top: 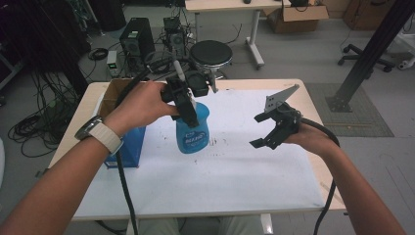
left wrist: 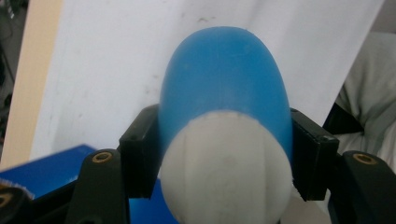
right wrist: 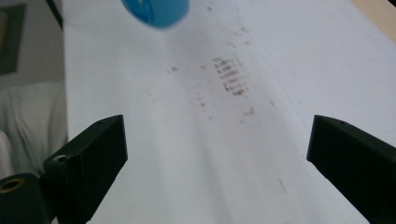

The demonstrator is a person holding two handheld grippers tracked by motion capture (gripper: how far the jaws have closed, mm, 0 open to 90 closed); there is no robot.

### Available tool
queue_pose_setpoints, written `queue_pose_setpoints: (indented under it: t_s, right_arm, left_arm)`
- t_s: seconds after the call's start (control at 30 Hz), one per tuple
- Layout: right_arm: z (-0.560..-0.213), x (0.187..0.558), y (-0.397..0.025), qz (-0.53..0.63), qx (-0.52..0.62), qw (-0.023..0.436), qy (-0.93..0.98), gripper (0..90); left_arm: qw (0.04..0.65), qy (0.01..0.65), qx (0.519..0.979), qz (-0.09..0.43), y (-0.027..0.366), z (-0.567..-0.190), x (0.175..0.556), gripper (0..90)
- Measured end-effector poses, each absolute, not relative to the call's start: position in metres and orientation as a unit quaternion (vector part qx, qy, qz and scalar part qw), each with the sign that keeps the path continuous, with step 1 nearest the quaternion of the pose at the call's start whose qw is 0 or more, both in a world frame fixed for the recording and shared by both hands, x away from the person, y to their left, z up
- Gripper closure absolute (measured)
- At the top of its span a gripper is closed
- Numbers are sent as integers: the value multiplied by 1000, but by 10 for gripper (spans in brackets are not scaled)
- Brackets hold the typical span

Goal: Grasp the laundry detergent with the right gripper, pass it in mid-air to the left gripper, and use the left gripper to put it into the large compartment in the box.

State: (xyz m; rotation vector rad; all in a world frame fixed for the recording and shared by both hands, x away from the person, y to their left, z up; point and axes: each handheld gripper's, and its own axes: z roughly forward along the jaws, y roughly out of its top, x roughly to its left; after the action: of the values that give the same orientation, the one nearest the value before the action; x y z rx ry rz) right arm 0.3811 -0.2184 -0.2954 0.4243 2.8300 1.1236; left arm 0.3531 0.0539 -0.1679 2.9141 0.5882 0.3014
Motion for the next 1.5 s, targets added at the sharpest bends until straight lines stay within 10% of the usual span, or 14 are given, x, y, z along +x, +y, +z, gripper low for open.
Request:
queue_pose_setpoints:
  t_s: [1.5]
  right_arm:
    - [-250, 381, -254, 248, 148, 96, 953, 56]
  left_arm:
    - [96, 599, 782, 144, 205, -69, 391, 383]
